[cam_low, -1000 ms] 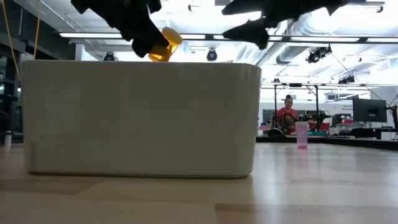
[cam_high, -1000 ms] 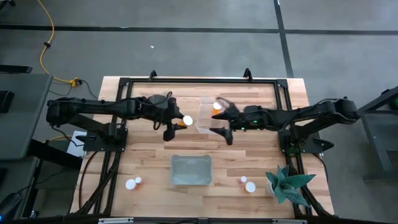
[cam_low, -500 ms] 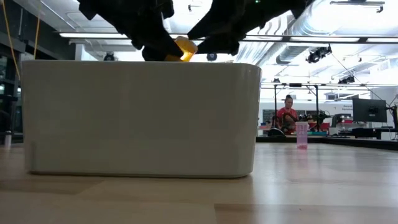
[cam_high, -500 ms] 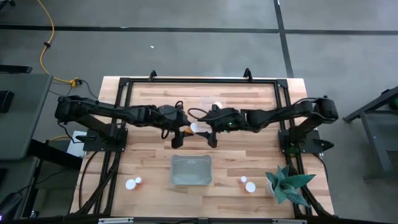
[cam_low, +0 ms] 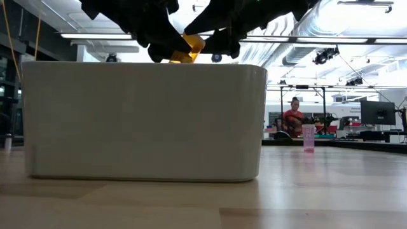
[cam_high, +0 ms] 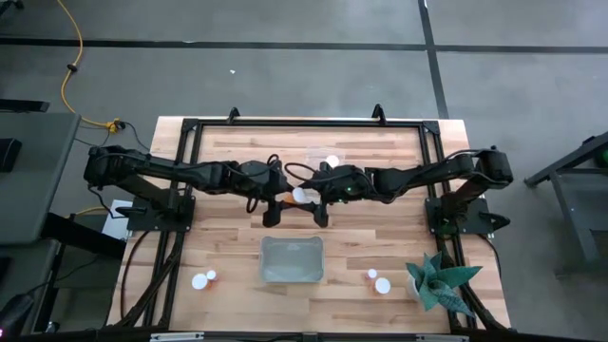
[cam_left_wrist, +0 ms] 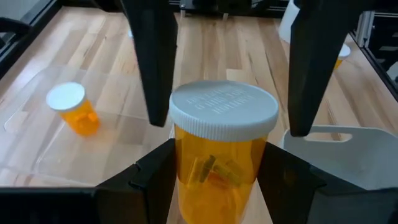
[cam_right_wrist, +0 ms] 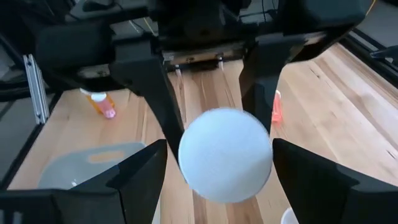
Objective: Pick and place medicine bottles into bin by pill shape (circle, oval)
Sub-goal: Put the top left orange pill bottle into the transparent bin
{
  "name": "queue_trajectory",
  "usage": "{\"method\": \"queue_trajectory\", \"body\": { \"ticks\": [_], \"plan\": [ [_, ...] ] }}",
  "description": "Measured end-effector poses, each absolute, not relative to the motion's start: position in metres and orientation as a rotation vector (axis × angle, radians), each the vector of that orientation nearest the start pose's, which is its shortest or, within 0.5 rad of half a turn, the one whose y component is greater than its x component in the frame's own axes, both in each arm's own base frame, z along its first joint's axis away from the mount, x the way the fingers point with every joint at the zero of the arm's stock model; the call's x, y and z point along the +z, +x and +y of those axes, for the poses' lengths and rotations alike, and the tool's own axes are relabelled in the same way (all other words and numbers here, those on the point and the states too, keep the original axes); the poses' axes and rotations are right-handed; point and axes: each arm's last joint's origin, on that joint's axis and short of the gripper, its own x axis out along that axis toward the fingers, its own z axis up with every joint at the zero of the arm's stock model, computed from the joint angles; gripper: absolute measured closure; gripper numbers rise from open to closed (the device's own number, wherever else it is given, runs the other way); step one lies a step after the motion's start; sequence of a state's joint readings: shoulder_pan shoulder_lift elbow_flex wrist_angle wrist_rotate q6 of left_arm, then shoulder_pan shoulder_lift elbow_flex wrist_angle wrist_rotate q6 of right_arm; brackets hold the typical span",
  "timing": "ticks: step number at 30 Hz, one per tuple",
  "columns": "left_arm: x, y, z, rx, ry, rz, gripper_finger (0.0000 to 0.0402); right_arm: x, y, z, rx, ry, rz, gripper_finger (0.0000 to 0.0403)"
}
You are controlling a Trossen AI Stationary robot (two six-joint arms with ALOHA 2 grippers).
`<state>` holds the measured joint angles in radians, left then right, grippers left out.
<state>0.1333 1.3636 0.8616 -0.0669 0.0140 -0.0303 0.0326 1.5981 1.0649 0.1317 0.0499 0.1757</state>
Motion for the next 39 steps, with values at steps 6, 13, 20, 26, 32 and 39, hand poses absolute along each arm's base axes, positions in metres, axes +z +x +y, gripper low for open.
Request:
{"method": "queue_trajectory", "body": {
  "ticks": [6, 13, 20, 26, 32, 39],
  "plan": [
    [0.246, 0.289, 0.038, 0.123, -0.063, 0.552, 0.0211, 0.256, 0.357, 0.010, -0.066, 0.157, 0.405, 0.0159],
    [0.246, 0.289, 0.038, 0.123, -0.063, 0.552, 0.0211, 0.256, 0.357, 0.010, -0.066, 0.154, 0.405, 0.0222],
    [0.246, 0.287, 0.040, 0.131, -0.100, 0.563, 0.0211, 0.256, 0.356, 0.008, -0.065, 0.136, 0.417, 0.0213],
    [0.251, 0.274, 0.046, 0.142, -0.146, 0.597, 0.0211, 0.268, 0.341, -0.008, -0.110, 0.088, 0.456, 0.0215],
    [0.266, 0.264, 0.054, 0.168, -0.118, 0.542, 0.0211, 0.279, 0.328, -0.027, -0.118, 0.090, 0.468, 0.0215],
    [0.265, 0.265, 0.057, 0.197, -0.114, 0.533, 0.0211, 0.284, 0.331, -0.029, -0.016, 0.137, 0.416, 0.0214]
  ]
}}
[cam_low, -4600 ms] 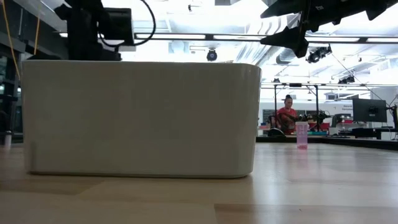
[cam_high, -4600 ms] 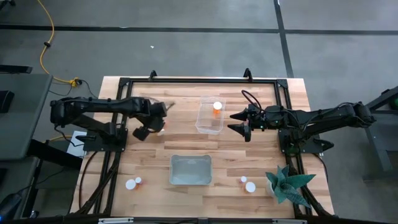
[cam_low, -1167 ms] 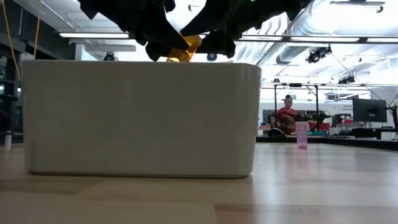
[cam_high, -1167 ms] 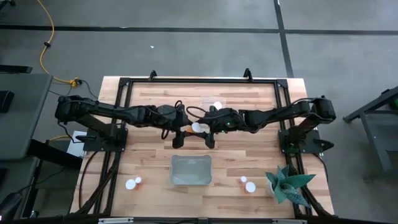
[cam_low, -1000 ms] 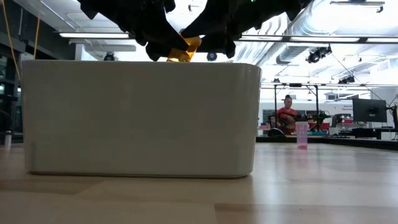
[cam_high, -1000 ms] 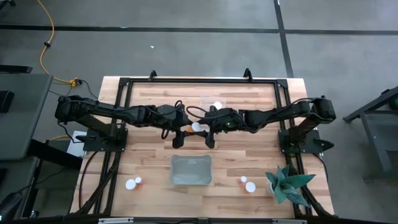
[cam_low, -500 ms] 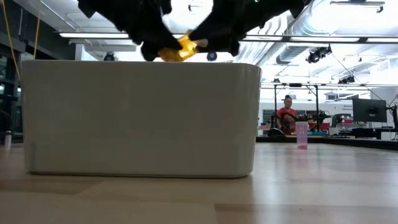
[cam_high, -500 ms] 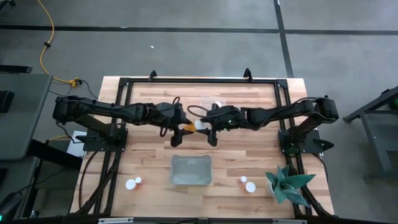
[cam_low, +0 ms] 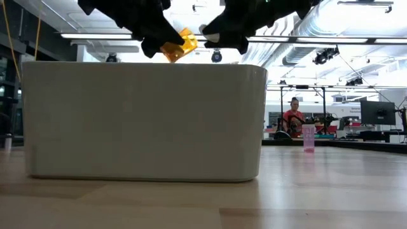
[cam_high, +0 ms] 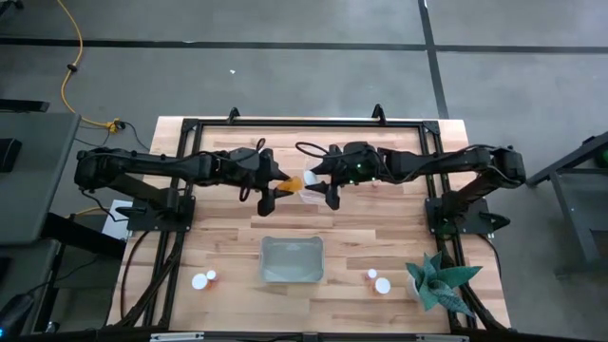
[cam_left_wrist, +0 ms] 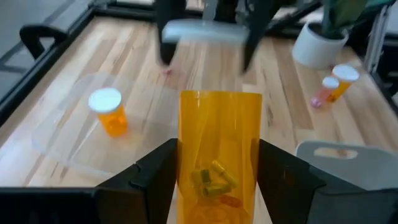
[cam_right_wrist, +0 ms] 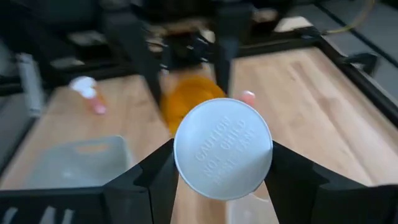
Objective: Pick and place medicine bottles into bin by pill shape (circle, oval)
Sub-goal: Put the top left orange pill bottle into the transparent bin
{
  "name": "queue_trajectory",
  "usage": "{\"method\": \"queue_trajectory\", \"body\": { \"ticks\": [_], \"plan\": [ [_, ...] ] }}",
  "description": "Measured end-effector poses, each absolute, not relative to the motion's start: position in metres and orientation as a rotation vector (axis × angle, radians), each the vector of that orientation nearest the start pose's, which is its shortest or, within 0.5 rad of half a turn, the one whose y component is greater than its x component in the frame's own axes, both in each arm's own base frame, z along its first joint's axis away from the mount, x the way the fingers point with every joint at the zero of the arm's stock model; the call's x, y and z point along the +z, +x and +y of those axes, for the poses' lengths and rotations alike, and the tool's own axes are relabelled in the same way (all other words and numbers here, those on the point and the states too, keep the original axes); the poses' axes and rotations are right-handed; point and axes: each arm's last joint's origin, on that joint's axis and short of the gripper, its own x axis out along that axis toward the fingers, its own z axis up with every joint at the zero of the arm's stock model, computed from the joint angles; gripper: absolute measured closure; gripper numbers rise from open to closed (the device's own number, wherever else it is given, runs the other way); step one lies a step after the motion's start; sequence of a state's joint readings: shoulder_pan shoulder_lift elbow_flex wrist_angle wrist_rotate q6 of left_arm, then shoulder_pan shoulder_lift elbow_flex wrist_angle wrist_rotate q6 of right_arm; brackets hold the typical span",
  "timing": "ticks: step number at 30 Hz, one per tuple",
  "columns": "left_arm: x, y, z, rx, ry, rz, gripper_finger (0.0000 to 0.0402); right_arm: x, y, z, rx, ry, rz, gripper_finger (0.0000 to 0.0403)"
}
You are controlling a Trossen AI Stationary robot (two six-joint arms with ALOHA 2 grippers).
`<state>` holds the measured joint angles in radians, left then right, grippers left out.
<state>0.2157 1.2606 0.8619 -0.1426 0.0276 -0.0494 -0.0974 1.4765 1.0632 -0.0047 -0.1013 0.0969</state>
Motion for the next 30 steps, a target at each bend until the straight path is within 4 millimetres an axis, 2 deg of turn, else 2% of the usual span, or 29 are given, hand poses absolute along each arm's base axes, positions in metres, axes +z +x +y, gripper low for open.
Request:
{"method": "queue_trajectory", "body": {
  "ticks": [9, 19, 30],
  "plan": [
    [0.267, 0.268, 0.058, 0.206, -0.107, 0.500, 0.0211, 0.286, 0.332, -0.028, -0.005, 0.196, 0.391, 0.0213],
    [0.253, 0.286, 0.057, 0.183, -0.115, 0.491, 0.0211, 0.278, 0.334, -0.027, -0.006, 0.196, 0.439, 0.0213],
    [0.257, 0.288, 0.059, 0.194, -0.117, 0.439, 0.0211, 0.277, 0.335, -0.026, 0.007, 0.206, 0.442, 0.0213]
  ]
}}
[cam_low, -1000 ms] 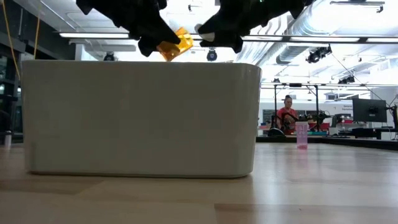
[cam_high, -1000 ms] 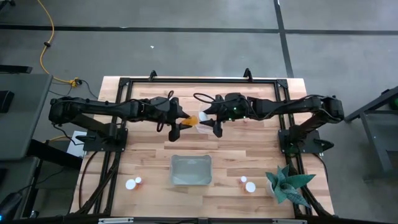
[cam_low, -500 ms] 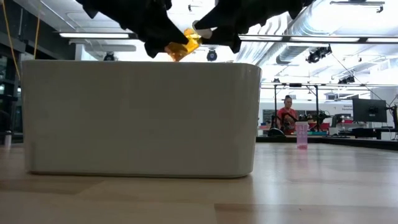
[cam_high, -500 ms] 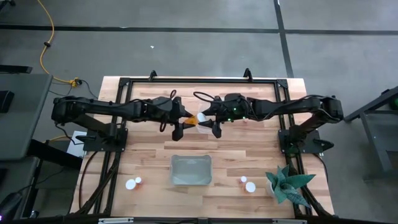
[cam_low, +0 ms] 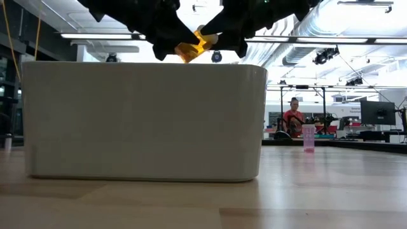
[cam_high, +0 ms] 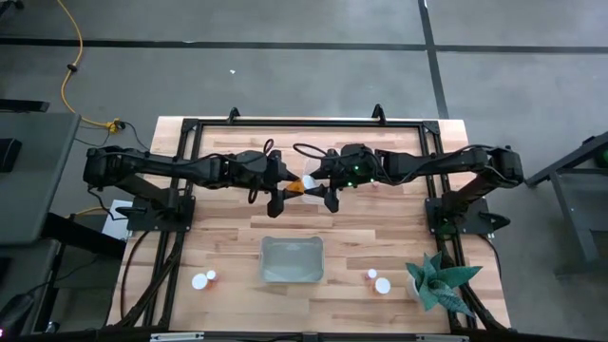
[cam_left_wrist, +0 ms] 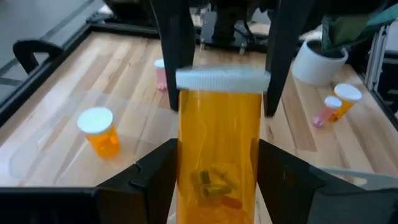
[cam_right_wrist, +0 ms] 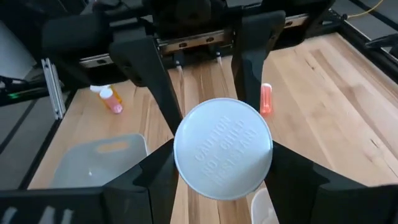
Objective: Pick and place medicine bottles into bin by pill shape (circle, oval)
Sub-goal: Put the top left orange pill bottle into the transparent bin
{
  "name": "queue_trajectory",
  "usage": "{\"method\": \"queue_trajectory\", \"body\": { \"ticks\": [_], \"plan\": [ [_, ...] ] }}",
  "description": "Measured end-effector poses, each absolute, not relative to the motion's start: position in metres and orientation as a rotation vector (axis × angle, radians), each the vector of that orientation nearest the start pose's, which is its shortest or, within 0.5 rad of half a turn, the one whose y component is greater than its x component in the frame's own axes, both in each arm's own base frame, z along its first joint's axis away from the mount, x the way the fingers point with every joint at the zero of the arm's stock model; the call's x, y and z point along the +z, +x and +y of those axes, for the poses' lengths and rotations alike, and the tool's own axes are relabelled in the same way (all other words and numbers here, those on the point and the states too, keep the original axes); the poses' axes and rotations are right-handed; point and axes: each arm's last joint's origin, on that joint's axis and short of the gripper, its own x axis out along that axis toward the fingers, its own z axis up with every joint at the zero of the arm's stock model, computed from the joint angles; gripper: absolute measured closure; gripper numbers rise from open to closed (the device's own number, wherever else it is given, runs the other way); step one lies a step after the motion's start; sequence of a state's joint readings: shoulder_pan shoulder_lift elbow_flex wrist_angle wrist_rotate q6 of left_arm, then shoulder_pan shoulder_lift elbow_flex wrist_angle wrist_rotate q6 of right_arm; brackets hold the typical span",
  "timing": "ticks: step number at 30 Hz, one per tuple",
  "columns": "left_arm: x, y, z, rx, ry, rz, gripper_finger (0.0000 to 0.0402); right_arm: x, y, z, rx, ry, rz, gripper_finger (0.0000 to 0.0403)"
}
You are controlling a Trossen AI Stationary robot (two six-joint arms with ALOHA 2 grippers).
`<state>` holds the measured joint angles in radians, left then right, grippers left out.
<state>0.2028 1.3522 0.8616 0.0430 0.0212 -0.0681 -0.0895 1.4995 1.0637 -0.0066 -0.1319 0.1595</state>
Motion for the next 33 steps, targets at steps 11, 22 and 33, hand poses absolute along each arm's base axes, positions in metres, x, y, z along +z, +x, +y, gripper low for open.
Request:
{"method": "queue_trajectory", "body": {
  "ticks": [11, 22, 33],
  "plan": [
    [0.253, 0.295, 0.055, 0.155, -0.118, 0.423, 0.0211, 0.274, 0.337, -0.026, 0.000, 0.226, 0.449, 0.0213],
    [0.247, 0.299, 0.053, 0.123, -0.137, 0.429, 0.0211, 0.264, 0.342, -0.020, 0.020, 0.257, 0.485, 0.0213],
    [0.246, 0.302, 0.053, 0.129, -0.130, 0.420, 0.0211, 0.262, 0.340, -0.020, 0.025, 0.254, 0.516, 0.0213]
  ]
}}
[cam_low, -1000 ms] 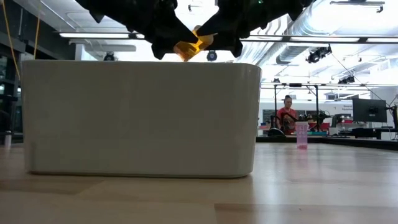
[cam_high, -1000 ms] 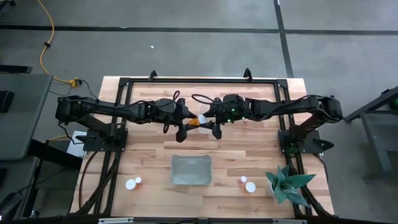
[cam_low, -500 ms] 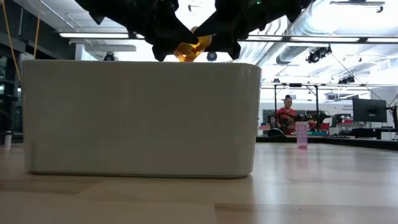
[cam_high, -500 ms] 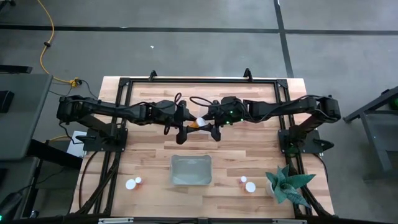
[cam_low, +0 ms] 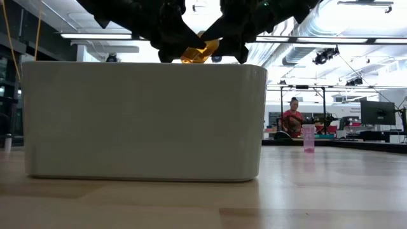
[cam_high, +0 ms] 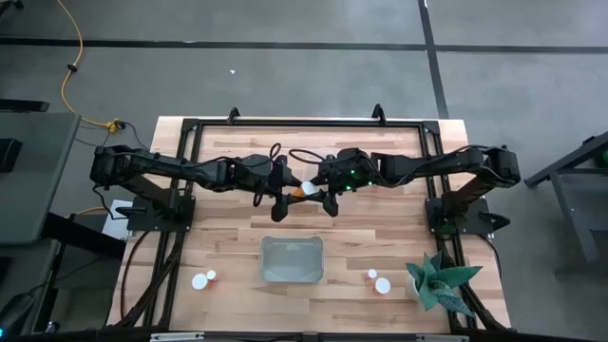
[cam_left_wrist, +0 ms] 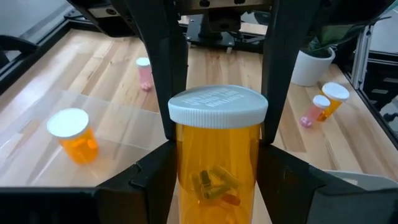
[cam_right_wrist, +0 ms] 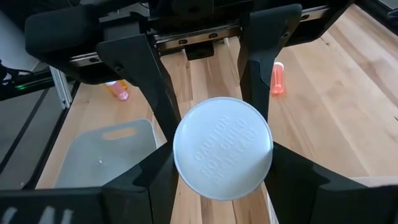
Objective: Pick and place medicine bottles into bin by pill shape (circle, oval)
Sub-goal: Put the top left orange pill bottle into the transparent bin
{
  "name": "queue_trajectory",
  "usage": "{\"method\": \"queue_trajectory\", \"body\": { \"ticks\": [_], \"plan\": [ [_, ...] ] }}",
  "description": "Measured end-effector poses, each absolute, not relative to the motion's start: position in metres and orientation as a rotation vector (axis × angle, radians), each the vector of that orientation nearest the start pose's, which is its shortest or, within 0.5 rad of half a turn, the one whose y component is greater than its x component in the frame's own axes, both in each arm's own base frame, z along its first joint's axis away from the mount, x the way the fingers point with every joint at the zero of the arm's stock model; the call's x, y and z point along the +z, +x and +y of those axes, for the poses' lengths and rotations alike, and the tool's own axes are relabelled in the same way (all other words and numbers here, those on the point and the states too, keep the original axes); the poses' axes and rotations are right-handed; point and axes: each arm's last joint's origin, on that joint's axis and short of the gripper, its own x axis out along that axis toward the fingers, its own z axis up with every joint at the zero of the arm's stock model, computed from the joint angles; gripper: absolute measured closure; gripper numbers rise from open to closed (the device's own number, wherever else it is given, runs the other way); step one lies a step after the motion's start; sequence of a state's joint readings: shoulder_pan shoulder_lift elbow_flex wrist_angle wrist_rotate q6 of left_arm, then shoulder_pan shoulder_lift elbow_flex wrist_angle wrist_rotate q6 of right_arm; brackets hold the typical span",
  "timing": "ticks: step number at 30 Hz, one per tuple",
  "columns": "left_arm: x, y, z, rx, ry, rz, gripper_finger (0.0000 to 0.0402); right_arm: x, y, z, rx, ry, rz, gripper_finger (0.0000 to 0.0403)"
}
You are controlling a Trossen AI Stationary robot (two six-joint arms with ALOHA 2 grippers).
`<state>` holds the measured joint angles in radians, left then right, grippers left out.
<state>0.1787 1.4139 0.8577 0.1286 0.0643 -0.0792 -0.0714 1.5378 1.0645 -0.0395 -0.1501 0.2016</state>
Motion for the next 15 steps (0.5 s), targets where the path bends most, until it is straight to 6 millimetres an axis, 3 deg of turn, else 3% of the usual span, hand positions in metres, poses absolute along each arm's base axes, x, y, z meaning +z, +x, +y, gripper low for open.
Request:
{"method": "queue_trajectory", "body": {
  "ticks": [15],
  "plan": [
    [0.2503, 0.3025, 0.0537, 0.165, -0.120, 0.463, 0.0211, 0.2541, 0.3446, -0.0202, 0.031, 0.258, 0.536, 0.0213]
  ]
}}
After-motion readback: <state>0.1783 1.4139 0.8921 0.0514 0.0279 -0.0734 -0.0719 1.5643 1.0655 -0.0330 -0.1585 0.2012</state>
